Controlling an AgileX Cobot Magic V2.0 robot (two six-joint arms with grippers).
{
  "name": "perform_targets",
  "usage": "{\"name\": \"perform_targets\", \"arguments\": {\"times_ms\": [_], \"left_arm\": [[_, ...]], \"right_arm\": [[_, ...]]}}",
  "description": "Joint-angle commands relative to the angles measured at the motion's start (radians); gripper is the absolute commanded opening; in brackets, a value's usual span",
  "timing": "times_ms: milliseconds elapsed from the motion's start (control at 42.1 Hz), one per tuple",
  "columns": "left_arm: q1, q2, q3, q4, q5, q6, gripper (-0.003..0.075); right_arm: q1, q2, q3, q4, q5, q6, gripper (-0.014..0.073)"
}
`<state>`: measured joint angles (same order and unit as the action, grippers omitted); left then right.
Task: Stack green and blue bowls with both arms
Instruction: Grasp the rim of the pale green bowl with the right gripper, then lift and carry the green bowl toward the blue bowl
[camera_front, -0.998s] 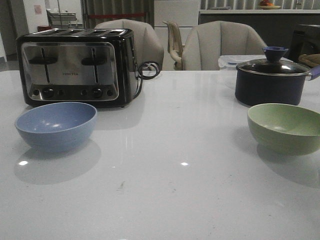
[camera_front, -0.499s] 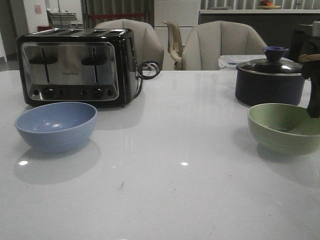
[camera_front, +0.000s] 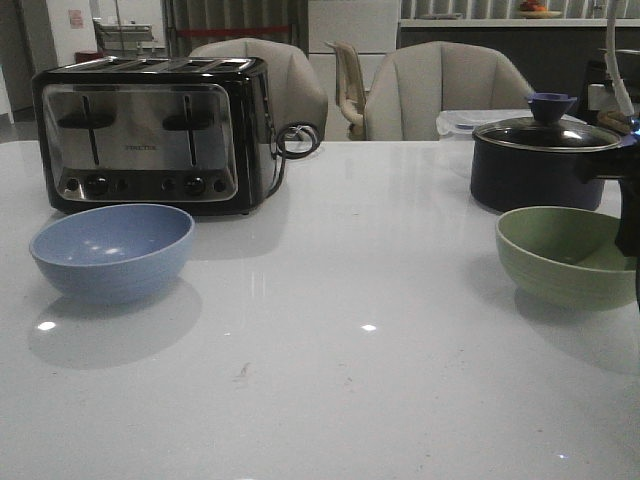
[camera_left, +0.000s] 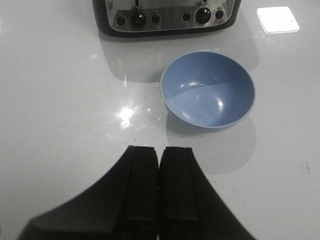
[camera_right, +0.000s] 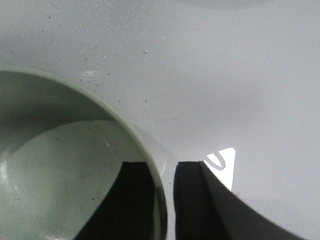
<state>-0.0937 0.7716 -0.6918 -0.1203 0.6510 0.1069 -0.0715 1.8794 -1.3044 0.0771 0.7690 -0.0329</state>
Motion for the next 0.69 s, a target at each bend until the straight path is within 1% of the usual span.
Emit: {"name": "perform_targets", "arguments": {"times_ms": [0, 143, 261, 380, 499, 665], "left_arm": [[0.0, 0.001, -0.035, -0.01, -0.065, -0.008, 0.0098], [0.0, 0.001, -0.035, -0.01, -0.065, -0.008, 0.0098], [0.0, 0.001, -0.035, -0.01, -0.065, -0.008, 0.0098], [0.0, 0.001, -0.035, -0.01, -0.065, -0.008, 0.0098], [0.0, 0.001, -0.035, -0.01, -0.065, -0.008, 0.0098], [0.0, 0.001, -0.035, -0.01, -0.066, -0.008, 0.0098]], "right_arm": [[-0.005, -0.049, -0.038, 0.004, -0.002, -0.014, 0.0134], [-0.005, -0.049, -0.039, 0.005, 0.007, -0.014, 0.0065], [0.003, -0.073, -0.039, 0.019, 0.031, -0.02, 0.0053], [0.042, -0.135, -0.039, 0.058, 0.036, -0.075, 0.0053], [0.118, -0.208, -0.039, 0.104, 0.035, -0.122, 0.0053], [0.286, -0.231, -0.039, 0.109, 0.033, -0.147, 0.0053]]}}
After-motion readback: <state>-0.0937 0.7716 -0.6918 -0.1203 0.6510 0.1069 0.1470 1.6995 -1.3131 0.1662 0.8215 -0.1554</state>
